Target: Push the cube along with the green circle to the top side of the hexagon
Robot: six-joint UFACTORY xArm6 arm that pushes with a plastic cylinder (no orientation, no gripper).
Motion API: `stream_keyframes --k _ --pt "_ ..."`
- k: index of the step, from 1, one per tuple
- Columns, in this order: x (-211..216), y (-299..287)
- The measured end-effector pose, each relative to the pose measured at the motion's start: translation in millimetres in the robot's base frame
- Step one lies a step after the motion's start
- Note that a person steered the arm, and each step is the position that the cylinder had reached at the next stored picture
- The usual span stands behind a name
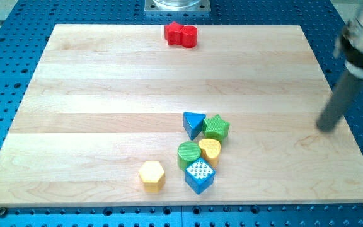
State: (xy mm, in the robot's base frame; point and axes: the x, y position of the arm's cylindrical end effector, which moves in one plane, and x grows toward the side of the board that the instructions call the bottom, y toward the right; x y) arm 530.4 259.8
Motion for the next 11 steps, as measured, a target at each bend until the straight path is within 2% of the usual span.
stream_keyframes --k 1,2,3,6,8,9,10,11 --pt "86 -57" --pt "88 -90" --pt "88 -167" --pt "85 -220" --pt "-1 -292" --pt "-20 -321" --pt "-31 -384" --pt "-57 -406"
